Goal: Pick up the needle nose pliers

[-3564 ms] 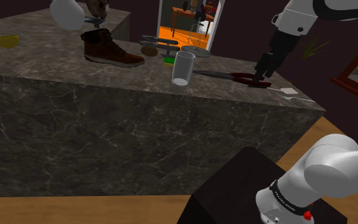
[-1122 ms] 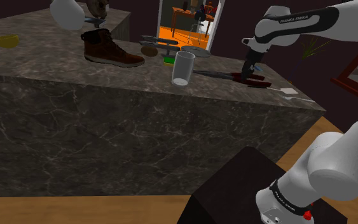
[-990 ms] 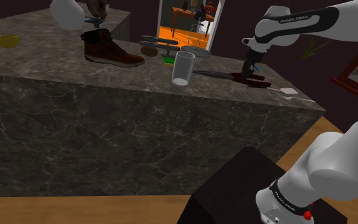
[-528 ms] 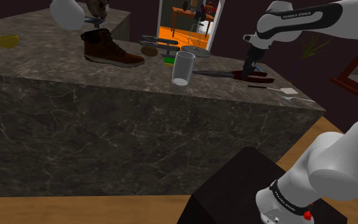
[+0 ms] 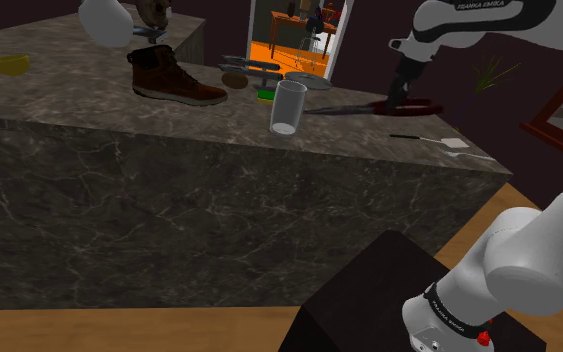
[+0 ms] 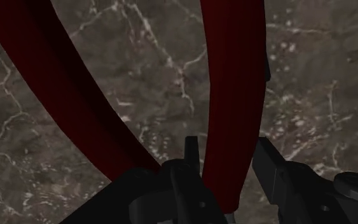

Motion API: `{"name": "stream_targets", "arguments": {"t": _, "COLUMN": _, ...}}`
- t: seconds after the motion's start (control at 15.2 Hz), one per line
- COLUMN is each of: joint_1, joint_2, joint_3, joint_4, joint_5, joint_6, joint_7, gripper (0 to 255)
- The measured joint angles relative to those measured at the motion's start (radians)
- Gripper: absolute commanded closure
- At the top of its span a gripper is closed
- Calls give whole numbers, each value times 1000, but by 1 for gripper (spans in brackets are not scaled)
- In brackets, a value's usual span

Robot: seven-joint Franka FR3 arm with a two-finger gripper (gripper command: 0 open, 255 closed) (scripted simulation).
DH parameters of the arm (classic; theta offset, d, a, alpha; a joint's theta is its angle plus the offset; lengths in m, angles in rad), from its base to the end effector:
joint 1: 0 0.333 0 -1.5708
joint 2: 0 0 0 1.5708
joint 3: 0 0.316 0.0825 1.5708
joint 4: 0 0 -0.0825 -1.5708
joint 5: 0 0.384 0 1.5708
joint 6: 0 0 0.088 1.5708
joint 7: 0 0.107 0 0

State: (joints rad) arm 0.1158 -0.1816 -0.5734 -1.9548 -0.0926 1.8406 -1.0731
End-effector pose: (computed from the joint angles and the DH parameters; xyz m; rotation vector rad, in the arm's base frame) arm 0.4543 -0.2509 0.5454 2.9593 0.9873 0.0541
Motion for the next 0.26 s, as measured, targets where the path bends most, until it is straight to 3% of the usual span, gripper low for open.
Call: {"name": "stream_targets", "arguments": {"t": 0.26, "joint_1": 2, "joint_2": 0, "joint_3": 3, "joint_4": 47, "joint_5": 1, "joint_6": -47, "joint_7": 1, "gripper": 255}}
